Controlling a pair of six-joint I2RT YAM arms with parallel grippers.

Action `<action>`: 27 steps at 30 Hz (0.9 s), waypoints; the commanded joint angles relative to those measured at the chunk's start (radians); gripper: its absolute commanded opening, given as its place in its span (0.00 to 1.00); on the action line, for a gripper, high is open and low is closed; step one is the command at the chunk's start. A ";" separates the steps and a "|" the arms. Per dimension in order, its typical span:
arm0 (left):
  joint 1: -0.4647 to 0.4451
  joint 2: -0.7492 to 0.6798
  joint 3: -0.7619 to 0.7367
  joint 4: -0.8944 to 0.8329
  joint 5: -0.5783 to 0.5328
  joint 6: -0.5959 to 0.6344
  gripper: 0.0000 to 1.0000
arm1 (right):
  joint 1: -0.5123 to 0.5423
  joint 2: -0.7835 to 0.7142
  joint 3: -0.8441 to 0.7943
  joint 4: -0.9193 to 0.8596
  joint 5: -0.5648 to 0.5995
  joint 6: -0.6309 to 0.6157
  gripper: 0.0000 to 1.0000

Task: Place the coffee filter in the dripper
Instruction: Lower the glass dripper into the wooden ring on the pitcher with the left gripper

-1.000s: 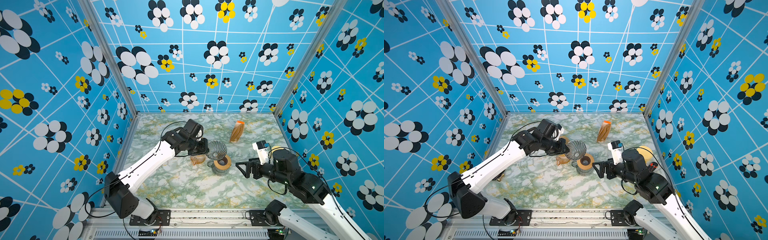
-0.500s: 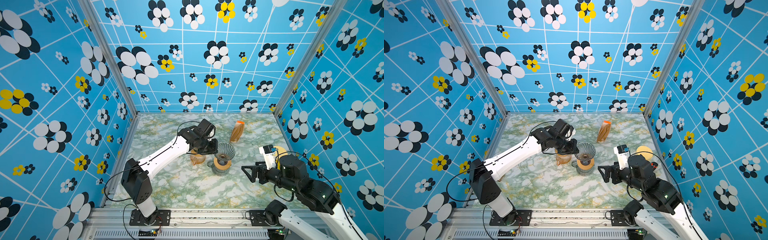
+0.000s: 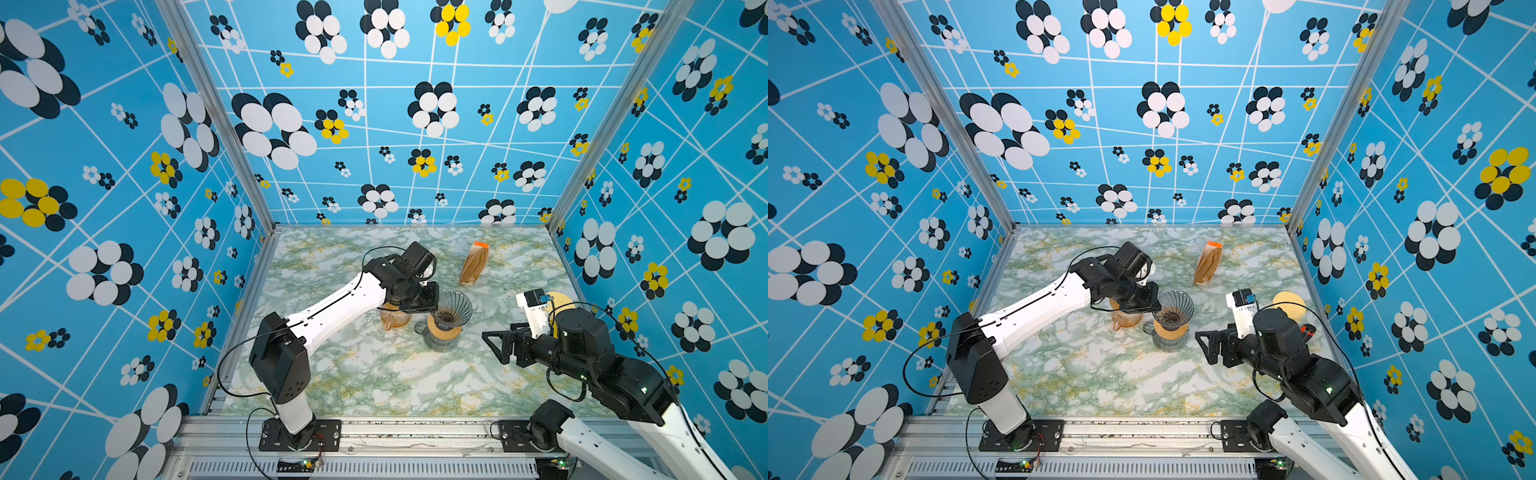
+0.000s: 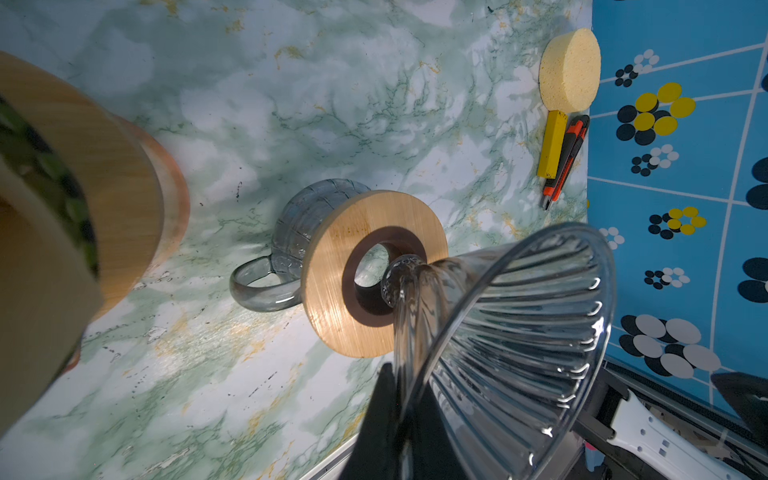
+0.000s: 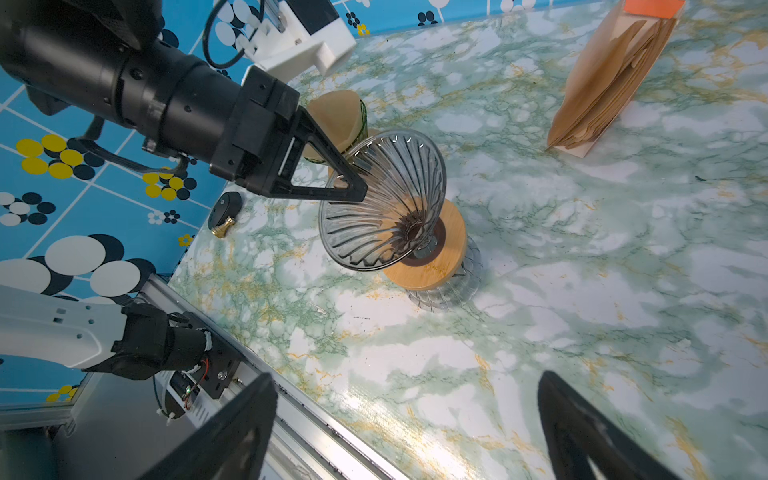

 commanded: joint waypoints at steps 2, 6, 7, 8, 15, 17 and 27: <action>-0.007 0.014 0.008 0.027 -0.001 0.006 0.09 | -0.003 0.010 -0.010 0.007 0.007 -0.008 0.99; -0.006 0.019 0.005 0.033 -0.006 0.004 0.08 | -0.003 0.013 -0.014 0.009 0.004 -0.006 0.99; -0.007 0.019 0.005 0.034 -0.007 0.004 0.08 | -0.003 0.013 -0.014 0.011 0.003 -0.005 0.99; -0.007 0.020 0.004 0.034 -0.007 0.003 0.09 | -0.003 0.011 -0.016 0.013 0.003 -0.003 0.99; -0.005 0.022 -0.004 0.026 -0.018 0.009 0.08 | -0.003 0.014 -0.034 0.028 -0.008 0.004 0.99; -0.003 0.023 -0.008 0.027 -0.019 0.010 0.08 | -0.003 0.019 -0.036 0.032 -0.011 0.005 0.99; -0.002 0.021 -0.016 0.028 -0.019 0.007 0.09 | -0.003 0.032 -0.036 0.039 -0.022 0.008 0.99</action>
